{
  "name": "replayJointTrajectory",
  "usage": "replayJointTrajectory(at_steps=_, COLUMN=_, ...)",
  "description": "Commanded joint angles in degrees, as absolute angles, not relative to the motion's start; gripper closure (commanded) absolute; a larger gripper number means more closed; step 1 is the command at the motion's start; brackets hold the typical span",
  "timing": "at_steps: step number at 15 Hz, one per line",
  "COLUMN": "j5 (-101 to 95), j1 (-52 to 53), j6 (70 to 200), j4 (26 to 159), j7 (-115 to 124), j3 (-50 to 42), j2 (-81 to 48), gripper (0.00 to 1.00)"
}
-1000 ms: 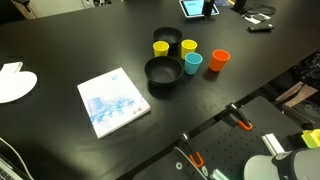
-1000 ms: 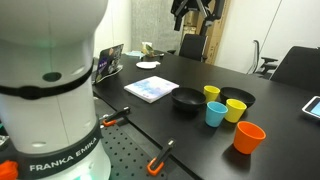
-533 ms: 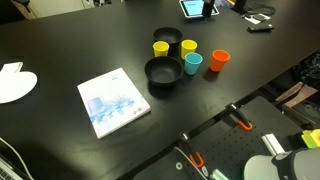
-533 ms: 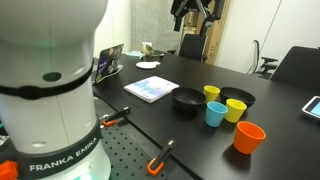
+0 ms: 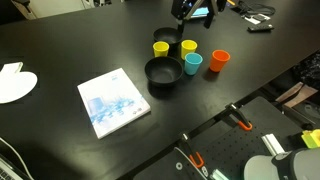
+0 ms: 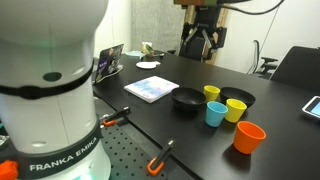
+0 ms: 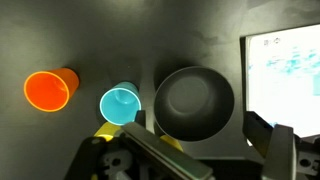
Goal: Stack the cups together
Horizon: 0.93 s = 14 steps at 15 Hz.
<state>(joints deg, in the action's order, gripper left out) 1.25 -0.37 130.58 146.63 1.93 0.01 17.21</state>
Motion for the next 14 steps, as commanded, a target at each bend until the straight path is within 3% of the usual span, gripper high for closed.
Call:
replayJointTrajectory(at_steps=1, j5=-1.3, j1=-2.1, j6=135.4, j4=139.8, j7=3.2, j3=-0.6, j2=5.1, gripper=0.00)
replayJointTrajectory(at_steps=14, j5=0.6, j1=-5.2, j6=137.6, j4=119.6, j7=-1.2, j3=-3.8, j2=-19.8, gripper=0.00)
